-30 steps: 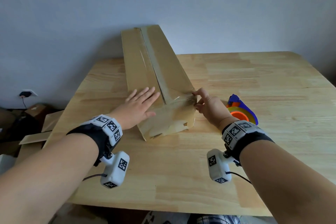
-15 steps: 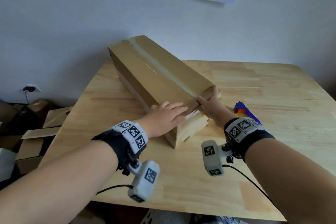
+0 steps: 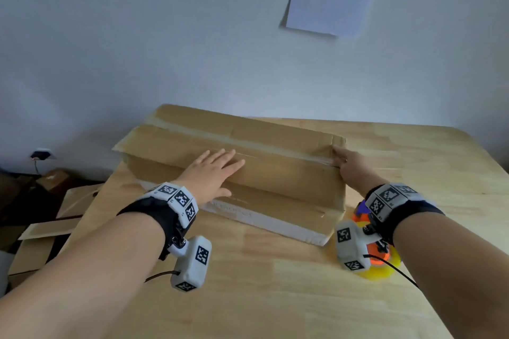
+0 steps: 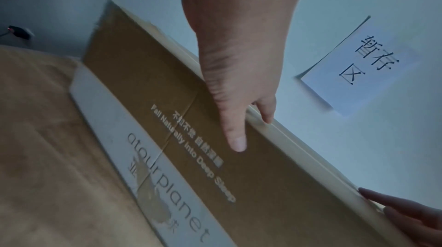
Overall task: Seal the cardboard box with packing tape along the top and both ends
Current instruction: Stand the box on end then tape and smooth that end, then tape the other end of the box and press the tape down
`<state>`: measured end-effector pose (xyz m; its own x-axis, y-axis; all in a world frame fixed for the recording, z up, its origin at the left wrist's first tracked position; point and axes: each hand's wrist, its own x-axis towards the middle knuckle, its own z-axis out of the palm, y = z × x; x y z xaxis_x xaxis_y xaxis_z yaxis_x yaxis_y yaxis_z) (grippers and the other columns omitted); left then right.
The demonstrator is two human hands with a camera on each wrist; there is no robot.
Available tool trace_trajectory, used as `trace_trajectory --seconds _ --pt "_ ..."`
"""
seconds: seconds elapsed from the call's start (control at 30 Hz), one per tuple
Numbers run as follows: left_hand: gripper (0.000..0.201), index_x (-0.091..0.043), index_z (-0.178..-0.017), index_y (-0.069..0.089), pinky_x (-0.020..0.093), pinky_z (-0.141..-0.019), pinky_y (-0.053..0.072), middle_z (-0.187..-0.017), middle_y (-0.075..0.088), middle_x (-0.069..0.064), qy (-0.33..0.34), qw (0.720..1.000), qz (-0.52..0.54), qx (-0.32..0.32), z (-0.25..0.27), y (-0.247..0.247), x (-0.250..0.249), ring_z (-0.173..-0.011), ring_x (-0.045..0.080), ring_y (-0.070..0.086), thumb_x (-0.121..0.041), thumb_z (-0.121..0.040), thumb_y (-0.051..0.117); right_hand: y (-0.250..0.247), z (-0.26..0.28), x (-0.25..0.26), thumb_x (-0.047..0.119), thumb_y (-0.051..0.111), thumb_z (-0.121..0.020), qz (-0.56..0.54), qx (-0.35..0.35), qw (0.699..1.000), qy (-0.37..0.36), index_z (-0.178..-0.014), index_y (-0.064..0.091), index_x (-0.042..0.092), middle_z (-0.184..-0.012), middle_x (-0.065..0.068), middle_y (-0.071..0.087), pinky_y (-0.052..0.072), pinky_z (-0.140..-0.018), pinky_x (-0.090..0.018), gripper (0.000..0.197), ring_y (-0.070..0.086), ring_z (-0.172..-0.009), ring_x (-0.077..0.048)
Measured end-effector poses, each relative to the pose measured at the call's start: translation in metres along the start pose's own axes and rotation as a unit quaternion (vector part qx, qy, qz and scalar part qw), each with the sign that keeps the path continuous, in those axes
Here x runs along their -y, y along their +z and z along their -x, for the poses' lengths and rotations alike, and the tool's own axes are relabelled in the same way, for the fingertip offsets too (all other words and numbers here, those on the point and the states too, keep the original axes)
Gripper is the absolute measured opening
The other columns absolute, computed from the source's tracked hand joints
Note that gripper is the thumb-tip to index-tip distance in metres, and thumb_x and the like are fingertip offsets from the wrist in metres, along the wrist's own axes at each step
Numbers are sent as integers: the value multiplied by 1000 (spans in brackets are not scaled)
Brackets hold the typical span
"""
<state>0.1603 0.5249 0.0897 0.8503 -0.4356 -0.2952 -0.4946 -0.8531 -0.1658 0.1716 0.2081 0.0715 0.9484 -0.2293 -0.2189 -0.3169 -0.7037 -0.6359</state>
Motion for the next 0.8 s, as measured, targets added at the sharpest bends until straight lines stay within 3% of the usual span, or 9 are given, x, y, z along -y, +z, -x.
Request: trace_trajectory --seconds 0.1,0.17,0.2,0.27,0.37,0.47,0.6,0.7,0.8 --pt "76 -37 -148 -10 47 -118 -3 -158 -13 0 -1 1000 4 26 -30 -6 -9 -146 22 -7 -64 -89 31 -9 -27 5 3 32 -99 81 -24 996 -12 -138 47 14 -137 -16 49 41 -97 -32 44 50 -120 -32" --pt "76 -36 -148 -10 50 -118 1 -158 -12 2 -17 999 24 14 -46 -6 -23 -146 27 -5 -67 -87 25 -9 -40 12 5 31 -95 142 -23 989 -28 -125 53 12 -142 -19 42 38 -102 -38 37 45 -124 -34" --pt "77 -34 -148 -10 50 -118 4 -159 -11 3 -33 999 27 3 -55 -6 -33 -146 30 -4 -68 -87 22 -8 -45 16 12 32 -96 179 -13 983 -26 -124 50 11 -150 -21 28 32 -109 -44 33 34 -133 -35" --pt "79 -30 -149 -11 49 -118 9 -159 -7 5 -73 997 15 -13 -69 -5 -56 -145 37 2 -70 -86 15 -4 -51 22 34 31 -99 233 24 972 1 -142 34 11 -158 -19 1 11 -115 -55 49 6 -145 -36" --pt "79 -26 -150 -9 50 -116 15 -159 -1 9 -96 995 8 -37 -89 -10 -88 -142 43 9 -69 -87 11 8 -47 31 51 22 -98 280 27 960 5 -152 13 17 -159 -16 -2 -6 -111 -62 65 -7 -146 -33" --pt "71 -27 -151 5 48 -115 19 -159 7 6 -60 994 75 -56 -100 -21 -97 -143 40 12 -64 -91 15 22 -34 39 52 23 -98 273 38 961 -29 -152 11 24 -160 -13 -2 -6 -111 -62 63 -5 -146 -33" --pt "53 -20 -143 37 40 -112 28 -154 28 5 -24 980 161 -112 -92 -22 -44 -141 25 26 -48 -99 27 36 -12 48 53 27 -97 278 17 960 -40 -152 14 26 -159 -13 4 1 -114 -58 62 2 -146 -33" --pt "54 -26 -146 29 48 -115 21 -155 22 9 -120 981 137 -72 -64 1 30 -142 30 20 -50 -97 26 47 4 60 48 30 -98 272 -9 961 -41 -149 23 26 -157 -13 14 8 -116 -55 56 12 -144 -33" --pt "59 -40 -148 15 55 -113 21 -159 -1 8 -235 951 203 -5 -30 25 96 -143 41 10 -61 -93 22 66 18 74 49 27 -97 255 -1 967 -10 -148 21 37 -158 -7 10 7 -109 -66 52 7 -145 -32"
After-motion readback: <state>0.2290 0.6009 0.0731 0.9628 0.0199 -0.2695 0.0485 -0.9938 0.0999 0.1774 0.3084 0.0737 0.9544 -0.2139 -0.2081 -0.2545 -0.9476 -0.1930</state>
